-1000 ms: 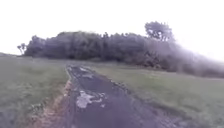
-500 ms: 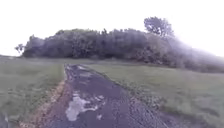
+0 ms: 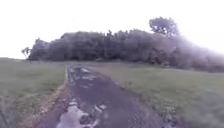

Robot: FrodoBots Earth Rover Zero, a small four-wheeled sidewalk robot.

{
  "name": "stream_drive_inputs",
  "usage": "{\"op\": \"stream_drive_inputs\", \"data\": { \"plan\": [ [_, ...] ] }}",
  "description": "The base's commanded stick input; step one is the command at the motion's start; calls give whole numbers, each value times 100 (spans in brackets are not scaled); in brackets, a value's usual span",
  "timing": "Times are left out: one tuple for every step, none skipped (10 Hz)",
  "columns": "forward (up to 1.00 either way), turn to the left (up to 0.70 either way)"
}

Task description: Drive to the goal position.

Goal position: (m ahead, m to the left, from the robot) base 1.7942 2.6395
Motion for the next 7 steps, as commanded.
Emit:
{"op": "stream_drive_inputs", "data": {
  "plan": [
    [69, 0],
    [69, 0],
    [70, 0],
    [70, 0],
    [35, 0],
    [0, 0],
    [0, 0]
  ]
}}
